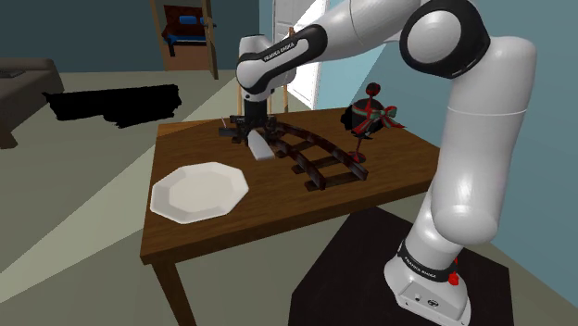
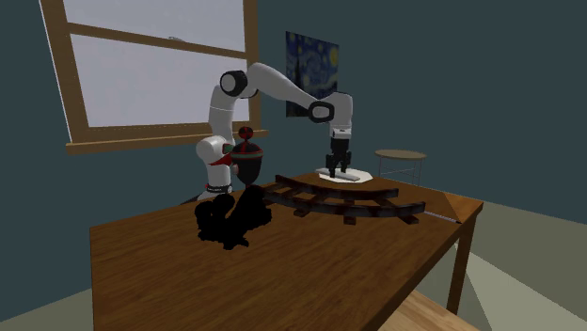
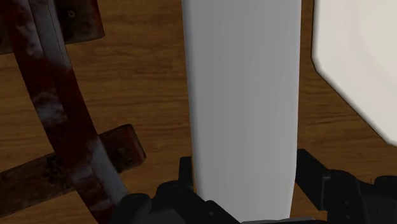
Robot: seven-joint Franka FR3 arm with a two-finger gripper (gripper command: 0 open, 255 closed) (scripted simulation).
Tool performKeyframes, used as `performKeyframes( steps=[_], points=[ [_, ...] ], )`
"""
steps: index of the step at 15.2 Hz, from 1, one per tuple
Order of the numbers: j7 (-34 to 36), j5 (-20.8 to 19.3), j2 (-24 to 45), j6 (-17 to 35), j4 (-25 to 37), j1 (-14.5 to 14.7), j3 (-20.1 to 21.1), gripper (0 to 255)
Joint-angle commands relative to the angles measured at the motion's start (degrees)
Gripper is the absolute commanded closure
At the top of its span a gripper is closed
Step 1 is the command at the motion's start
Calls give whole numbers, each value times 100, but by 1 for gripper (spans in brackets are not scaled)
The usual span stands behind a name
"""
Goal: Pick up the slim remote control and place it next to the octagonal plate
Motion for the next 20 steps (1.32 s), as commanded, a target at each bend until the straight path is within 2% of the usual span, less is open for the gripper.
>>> performKeyframes(
  steps=[1,10,17,18,20],
  points=[
    [-5,7,62,136,-71,-3,0,255],
    [-29,45,378,754,-374,-12,12,255],
    [-29,45,378,754,-374,-13,13,255],
    [-29,45,379,754,-373,-13,13,0],
    [-30,45,379,755,-374,-14,12,0]
  ],
)
